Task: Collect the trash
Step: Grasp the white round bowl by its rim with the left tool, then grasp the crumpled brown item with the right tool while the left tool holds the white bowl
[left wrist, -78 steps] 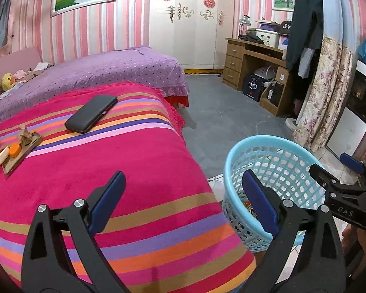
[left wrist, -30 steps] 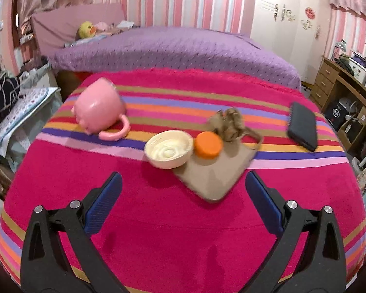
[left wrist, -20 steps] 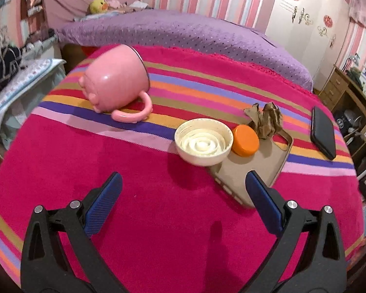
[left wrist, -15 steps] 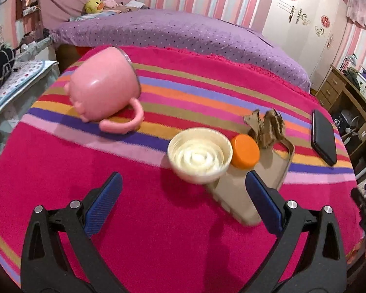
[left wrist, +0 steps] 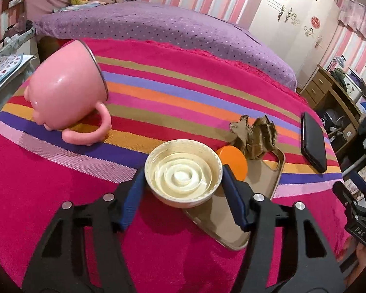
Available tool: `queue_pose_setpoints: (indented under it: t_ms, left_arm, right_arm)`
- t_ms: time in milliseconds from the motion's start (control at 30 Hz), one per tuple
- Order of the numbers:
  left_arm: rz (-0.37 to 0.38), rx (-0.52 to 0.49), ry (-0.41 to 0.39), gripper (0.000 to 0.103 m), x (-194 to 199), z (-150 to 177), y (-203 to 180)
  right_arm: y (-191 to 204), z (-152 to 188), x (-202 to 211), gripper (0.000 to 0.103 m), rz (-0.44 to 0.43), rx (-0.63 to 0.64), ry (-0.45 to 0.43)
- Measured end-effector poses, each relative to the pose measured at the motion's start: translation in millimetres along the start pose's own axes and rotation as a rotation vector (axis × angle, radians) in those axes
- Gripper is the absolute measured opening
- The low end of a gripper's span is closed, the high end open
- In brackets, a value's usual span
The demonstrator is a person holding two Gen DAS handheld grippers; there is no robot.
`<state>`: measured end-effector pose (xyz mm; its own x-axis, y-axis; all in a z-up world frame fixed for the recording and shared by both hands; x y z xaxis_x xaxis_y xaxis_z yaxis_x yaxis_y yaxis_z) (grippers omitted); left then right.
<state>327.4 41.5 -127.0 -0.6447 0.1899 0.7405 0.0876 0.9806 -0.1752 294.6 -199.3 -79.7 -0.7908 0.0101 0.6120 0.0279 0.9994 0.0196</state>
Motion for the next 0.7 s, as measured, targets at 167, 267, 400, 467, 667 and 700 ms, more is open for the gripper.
queue_pose_setpoints:
  t_ms: [167,267,400,467,667,700]
  left_arm:
    - [-0.057,-0.027,-0.028,0.061,17.1,0.2,10.1]
    - [-0.175,-0.079,-0.077,0.061,39.4,-0.5,19.4]
    - [-0.237,-0.080,-0.110,0.061,57.7,2.9,30.2]
    - [-0.271,-0.079,-0.120,0.061,63.0,4.1,36.7]
    - [-0.303,0.003,-0.100,0.061,63.2,7.3,61.8]
    - [-0.311,0.007,-0.098,0.061,63.2,8.3,64.8]
  right_arm:
    - [41.4,-6.2,-7.1,0.098,-0.050,0.061,0.005]
    - [71.0,-16.1,-11.0,0.098,-0.081,0.098,-0.012]
    - [105.7,-28.0,-17.9,0.096,-0.122,0.115,-0.029]
    - [122.0,-31.3,-26.1,0.087,-0.150,0.125,-0.013]
    - [146.1,-29.0,-58.7,0.053,-0.159,0.157,0.083]
    - [147.4,-26.3,-62.6,0.046,-0.169,0.151,0.101]
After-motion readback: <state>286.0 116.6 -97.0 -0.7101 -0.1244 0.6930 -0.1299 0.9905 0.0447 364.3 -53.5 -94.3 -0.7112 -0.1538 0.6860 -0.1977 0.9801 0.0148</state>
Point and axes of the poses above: each gripper's, at about its wrist camera, not at the fingertips, and x roughly against the way its jaws point, y to its left, z to its underside, the point moved 7 cm from there along -x, roughly the way its jaws point, and after that the axes turned 7 degrees about -x, right-handed, at the moved point
